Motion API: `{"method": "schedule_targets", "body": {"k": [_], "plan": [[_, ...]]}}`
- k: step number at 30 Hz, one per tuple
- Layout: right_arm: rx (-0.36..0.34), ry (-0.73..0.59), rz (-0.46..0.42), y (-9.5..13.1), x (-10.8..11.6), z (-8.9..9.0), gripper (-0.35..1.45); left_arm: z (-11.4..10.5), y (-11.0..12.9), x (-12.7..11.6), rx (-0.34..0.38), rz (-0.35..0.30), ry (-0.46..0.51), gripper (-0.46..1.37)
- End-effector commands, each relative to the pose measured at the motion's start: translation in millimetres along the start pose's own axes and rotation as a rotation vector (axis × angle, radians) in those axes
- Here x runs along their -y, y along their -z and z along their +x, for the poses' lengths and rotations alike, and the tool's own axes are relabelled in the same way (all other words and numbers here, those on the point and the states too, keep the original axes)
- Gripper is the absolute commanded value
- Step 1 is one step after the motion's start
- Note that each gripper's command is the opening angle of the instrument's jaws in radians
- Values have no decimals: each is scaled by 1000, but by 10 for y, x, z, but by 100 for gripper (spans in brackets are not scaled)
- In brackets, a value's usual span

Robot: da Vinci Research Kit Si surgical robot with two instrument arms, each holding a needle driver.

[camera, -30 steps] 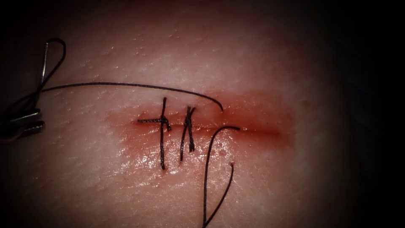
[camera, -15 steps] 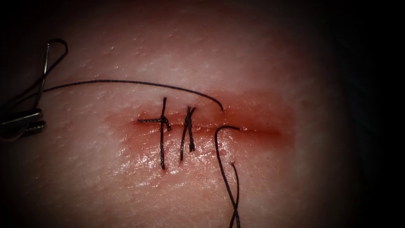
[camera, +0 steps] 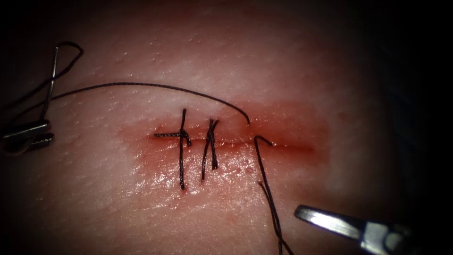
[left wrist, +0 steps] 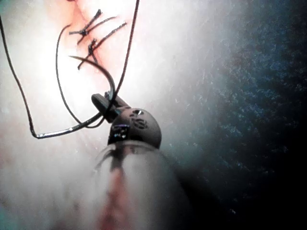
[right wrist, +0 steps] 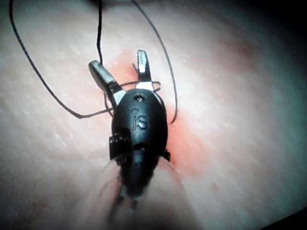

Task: Wound Closure
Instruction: Use the right gripper to pull the suture through the cut until a short tail remains on top

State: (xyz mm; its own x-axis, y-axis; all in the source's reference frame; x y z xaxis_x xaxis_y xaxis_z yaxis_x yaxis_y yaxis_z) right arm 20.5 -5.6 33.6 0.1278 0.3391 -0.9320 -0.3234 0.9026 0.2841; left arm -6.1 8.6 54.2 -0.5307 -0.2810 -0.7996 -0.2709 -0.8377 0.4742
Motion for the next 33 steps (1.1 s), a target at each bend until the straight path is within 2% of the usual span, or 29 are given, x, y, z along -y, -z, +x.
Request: {"method": "schedule_targets", "body": {"k": [1, 5, 9, 15, 22, 26, 29, 33], "plan": [[8, 2, -11, 0, -6, -7, 106, 0, 0, 0, 0, -5, 0, -35], [63, 27, -4, 4, -26, -35, 107, 1, -1, 0, 1, -4, 1, -35], [75, 69, 20, 0, -41, -79, 109, 2, -1, 0, 0, -5, 1, -35], [131, 101, 47, -13, -43, -127, 110, 0, 5, 1, -6, -9, 0, -35], [133, 110, 55, -8, -31, -131, 104, -12, 27, 11, 18, 0, 1, -35], [126, 117, 62, -9, -27, -140, 101, -13, 30, 12, 19, 0, 1, -35], [110, 132, 67, -15, -19, -159, 97, -10, 26, 8, 21, 3, 0, -35], [148, 150, 86, -29, -6, -179, 99, -4, 18, 5, 11, -1, 0, -35]]}}
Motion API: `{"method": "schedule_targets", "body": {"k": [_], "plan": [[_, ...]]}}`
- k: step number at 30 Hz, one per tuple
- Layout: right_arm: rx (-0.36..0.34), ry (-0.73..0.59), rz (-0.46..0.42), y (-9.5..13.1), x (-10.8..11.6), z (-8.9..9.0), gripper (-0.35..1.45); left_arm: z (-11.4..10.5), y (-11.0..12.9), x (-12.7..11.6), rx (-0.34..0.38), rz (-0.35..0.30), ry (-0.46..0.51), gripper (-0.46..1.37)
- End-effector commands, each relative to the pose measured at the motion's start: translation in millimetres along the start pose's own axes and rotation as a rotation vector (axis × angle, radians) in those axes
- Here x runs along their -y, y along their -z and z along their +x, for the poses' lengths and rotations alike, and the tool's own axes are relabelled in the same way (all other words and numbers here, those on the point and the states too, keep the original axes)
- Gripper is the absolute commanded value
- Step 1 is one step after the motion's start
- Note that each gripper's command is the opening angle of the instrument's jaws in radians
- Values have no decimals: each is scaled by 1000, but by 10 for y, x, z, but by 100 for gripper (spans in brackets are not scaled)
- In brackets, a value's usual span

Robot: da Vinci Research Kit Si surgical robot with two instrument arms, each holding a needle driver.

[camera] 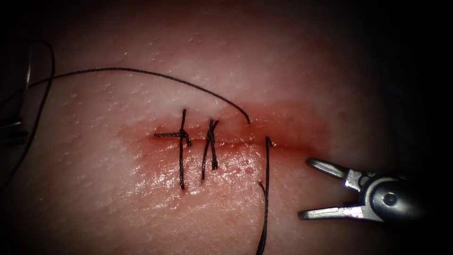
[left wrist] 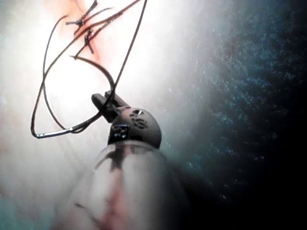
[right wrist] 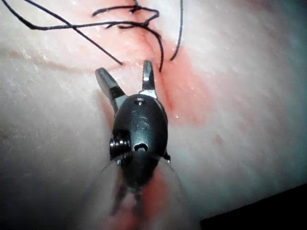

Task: Wound Closure
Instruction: Use the right gripper to pull the suture through the cut until a short tail remains on top

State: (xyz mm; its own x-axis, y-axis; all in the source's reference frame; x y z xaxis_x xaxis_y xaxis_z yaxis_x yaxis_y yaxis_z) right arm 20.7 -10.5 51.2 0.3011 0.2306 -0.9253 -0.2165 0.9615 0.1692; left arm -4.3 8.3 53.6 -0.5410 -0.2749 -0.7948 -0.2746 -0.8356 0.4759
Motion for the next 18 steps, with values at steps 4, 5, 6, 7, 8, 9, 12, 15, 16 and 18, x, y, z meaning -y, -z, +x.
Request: {"method": "schedule_targets", "body": {"k": [4, 5, 6, 7, 8, 9, 12, 15, 16, 18], "plan": [[32, 28, 29, -25, 14, -9, 97, 9, -11, -4, -13, -11, 1, -35], [30, 30, 35, -29, 17, -11, 94, 10, -13, -4, -14, -11, 1, -35], [29, 33, 39, -34, 19, -12, 91, 11, -15, -5, -15, -11, 1, -35], [32, 34, 43, -37, 20, -13, 91, 12, -16, -5, -17, -12, 1, -35], [30, 35, 44, -41, 20, -14, 88, 13, -17, -6, -19, -13, 2, -35], [30, 35, 44, -42, 20, -13, 87, 13, -17, -6, -18, -13, 2, -35], [32, 44, 43, -44, 18, -11, 77, 14, -18, -6, -17, -12, 2, -35], [22, 42, 39, -42, 15, -9, 63, 16, -18, -7, -18, -13, 2, -35], [23, 41, 37, -42, 14, -9, 62, 16, -18, -7, -18, -13, 2, -35], [23, 41, 38, -41, 13, -9, 37, 16, -18, -7, -21, -14, 2, -35]]}}
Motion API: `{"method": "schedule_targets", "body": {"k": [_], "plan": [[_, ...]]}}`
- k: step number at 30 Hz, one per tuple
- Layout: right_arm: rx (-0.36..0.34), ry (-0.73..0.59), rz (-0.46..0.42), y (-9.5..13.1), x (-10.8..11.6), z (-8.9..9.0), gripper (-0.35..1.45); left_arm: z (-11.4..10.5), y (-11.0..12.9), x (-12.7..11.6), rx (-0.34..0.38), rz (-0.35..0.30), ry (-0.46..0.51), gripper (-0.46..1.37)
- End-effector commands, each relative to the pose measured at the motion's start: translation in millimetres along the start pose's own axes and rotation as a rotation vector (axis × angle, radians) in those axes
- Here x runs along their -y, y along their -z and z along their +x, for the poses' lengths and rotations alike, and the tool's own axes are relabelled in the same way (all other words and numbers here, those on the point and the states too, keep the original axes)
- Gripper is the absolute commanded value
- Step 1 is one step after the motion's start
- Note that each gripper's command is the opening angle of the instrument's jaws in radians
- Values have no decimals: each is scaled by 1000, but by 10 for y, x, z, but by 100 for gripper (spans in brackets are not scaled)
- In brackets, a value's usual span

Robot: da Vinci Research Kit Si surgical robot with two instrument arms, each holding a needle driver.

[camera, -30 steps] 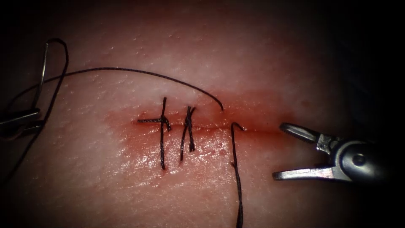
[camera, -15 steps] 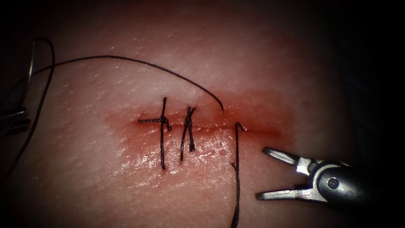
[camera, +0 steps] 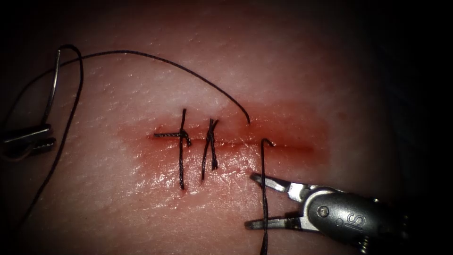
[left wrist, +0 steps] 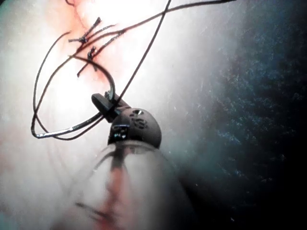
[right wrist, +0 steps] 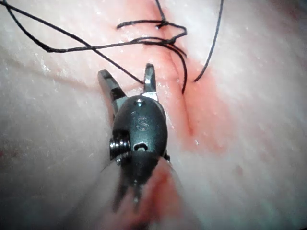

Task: Wound Closure
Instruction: Use the right gripper to pull the suture through the cut until a short tail remains on top

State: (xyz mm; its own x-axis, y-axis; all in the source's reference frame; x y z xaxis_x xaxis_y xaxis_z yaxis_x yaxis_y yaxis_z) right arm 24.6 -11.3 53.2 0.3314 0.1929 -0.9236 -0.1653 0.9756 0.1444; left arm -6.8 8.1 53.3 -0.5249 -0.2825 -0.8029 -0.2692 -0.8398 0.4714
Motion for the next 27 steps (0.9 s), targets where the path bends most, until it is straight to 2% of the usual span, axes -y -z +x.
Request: {"method": "schedule_targets", "body": {"k": [1, 2, 12, 20, 27], "plan": [[-1, -2, -3, 1, 0, 0, 12, 0, 0, 0, -1, -6, 0, -35], [0, -2, -3, 2, -1, 1, -33, 0, -1, 0, -1, -5, 0, -35], [21, -8, 44, 7, 2, 14, -35, 3, -7, -1, -5, -7, 0, -35], [21, 8, 108, 12, 36, 42, -35, 3, -18, -3, -11, -9, 1, -35], [23, 26, 146, 6, 61, 68, -35, -1, -24, -3, -10, -8, 1, -35]]}}
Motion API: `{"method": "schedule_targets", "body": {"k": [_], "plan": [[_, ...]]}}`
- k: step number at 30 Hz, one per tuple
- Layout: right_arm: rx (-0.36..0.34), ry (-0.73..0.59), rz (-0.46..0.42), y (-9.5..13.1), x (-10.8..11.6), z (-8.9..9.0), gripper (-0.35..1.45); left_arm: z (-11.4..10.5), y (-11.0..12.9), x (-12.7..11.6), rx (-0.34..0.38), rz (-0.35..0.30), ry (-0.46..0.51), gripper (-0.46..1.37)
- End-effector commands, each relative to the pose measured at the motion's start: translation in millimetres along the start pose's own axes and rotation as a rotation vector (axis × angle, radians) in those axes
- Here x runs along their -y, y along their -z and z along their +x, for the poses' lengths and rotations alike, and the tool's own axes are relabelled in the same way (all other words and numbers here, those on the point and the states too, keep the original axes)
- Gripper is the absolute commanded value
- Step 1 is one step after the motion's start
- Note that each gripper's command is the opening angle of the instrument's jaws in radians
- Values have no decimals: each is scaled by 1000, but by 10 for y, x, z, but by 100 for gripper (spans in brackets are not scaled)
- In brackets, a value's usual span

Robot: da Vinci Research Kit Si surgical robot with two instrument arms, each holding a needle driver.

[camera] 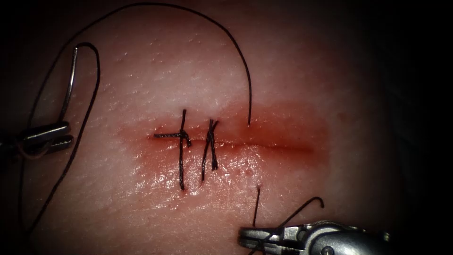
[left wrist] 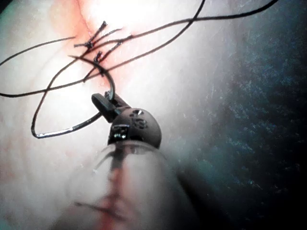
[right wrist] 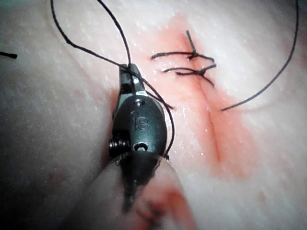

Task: Wound Closure
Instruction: Use the right gripper to pull the suture through the cut until a short tail remains on top

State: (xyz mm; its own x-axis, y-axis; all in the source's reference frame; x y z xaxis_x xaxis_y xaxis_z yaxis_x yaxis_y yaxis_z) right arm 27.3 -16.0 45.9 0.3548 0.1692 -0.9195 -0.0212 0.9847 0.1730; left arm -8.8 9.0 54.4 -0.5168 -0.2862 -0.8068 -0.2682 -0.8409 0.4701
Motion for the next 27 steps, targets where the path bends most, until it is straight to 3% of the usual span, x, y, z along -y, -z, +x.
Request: {"method": "schedule_targets", "body": {"k": [1, 9, 27], "plan": [[1, 2, 4, -1, 1, 2, -35, 0, 0, 0, -3, -8, 0, -35], [8, 17, 61, -23, 26, 26, -35, 0, -2, 3, -2, -9, 8, -35], [38, 74, 181, -70, 95, 60, -35, -5, -5, 5, -1, -9, 9, -35]]}}
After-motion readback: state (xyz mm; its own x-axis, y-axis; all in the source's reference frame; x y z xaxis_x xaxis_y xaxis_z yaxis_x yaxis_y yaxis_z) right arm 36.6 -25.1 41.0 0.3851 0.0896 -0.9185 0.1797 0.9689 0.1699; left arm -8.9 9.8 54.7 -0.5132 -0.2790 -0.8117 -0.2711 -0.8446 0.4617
